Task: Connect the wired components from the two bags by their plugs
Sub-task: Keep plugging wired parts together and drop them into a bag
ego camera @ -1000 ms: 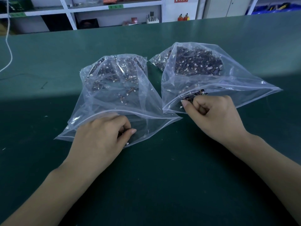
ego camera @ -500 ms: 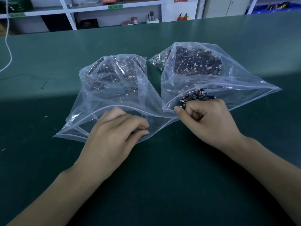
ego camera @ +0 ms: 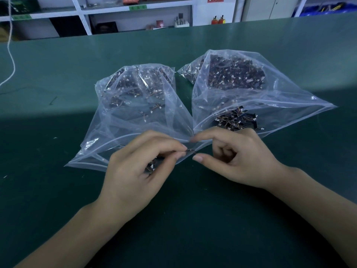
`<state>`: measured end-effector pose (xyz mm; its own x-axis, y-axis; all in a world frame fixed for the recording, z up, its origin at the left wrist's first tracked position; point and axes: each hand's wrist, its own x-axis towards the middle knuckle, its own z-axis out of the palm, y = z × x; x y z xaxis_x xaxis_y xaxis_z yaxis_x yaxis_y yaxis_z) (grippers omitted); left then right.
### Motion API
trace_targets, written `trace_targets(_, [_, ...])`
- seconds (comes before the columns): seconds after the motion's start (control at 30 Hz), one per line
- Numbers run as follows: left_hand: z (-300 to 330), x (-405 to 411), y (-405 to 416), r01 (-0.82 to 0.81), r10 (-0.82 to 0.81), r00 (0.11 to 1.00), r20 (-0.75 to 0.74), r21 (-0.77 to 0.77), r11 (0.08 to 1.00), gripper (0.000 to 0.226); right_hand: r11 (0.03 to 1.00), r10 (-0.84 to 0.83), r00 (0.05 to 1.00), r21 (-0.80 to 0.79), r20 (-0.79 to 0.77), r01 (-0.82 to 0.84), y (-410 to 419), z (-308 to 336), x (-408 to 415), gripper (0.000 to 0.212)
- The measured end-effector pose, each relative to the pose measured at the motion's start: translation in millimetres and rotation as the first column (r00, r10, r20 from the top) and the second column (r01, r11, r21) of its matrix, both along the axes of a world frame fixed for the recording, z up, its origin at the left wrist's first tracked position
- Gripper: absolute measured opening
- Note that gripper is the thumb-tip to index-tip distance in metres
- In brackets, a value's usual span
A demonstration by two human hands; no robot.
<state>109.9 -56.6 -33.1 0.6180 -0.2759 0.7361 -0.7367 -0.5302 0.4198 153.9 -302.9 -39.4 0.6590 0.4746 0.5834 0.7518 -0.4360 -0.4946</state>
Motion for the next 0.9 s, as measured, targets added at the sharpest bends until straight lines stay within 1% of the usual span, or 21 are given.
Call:
trace_targets(0.1, [-0.9, -1.7, -3.2, 0.054, -0.055, 0.997, -0.046, -0.022, 0.998, 0.006, 1.000, 0.025, 0.999, -0.007, 0.022, -0.025, 0.4, -1.6, 1.7, 0.019])
trace_targets(0.17, [-0.9, -2.3, -4.3, 0.072, -0.073, 0.996, -0.051, -0.025, 0.997, 0.006, 0.999, 0.034, 0.999, -0.006, 0.027, -0.033, 0.3, -2.4, 2.5, 0.017])
trace_targets(0.3, [-3.1, -1.8, -5.0, 0.051, -0.052, 0.994, -0.091, -0.010, 0.999, 0.006, 0.999, 0.030, 0.999, -0.013, 0.038, -0.030, 1.4, -3.7, 2.4, 0.013])
trace_targets(0.37, [-5.0, -1.1, -4.5, 0.014, -0.013, 0.993, -0.114, 0.013, 1.000, 0.009, 1.000, 0.027, 0.999, -0.009, 0.040, -0.027, 2.1, -4.0, 1.9, 0.013])
trace_targets(0.43, [-6.1, 0.2, -2.5, -0.022, 0.026, 0.994, -0.107, 0.038, 0.999, 0.005, 1.000, 0.024, 0.999, -0.005, 0.042, -0.024, 2.8, -4.1, 1.5, 0.015])
trace_targets(0.53, [-5.9, 1.5, 0.2, -0.043, 0.050, 0.994, -0.096, 0.074, 0.996, 0.006, 1.000, 0.027, 0.999, -0.018, 0.045, -0.026, 3.5, -4.3, 1.1, 0.016])
trace_targets(0.63, [-6.6, 0.5, 0.7, -0.028, 0.037, 0.993, -0.110, 0.077, 0.997, 0.004, 0.999, 0.031, 0.998, -0.038, 0.050, -0.029, 3.1, -4.0, 1.2, 0.016])
trace_targets(0.77, [-6.6, -0.1, 0.6, -0.001, 0.010, 0.989, -0.146, 0.064, 0.998, 0.004, 0.998, 0.027, 0.998, -0.056, 0.058, -0.024, 2.6, -2.9, 1.0, 0.010])
trace_targets(0.9, [-5.3, 0.6, 2.5, 0.030, -0.016, 0.983, -0.182, 0.075, 0.997, 0.005, 0.997, 0.043, 0.998, -0.071, 0.040, -0.040, 3.2, -3.7, -0.4, 0.008])
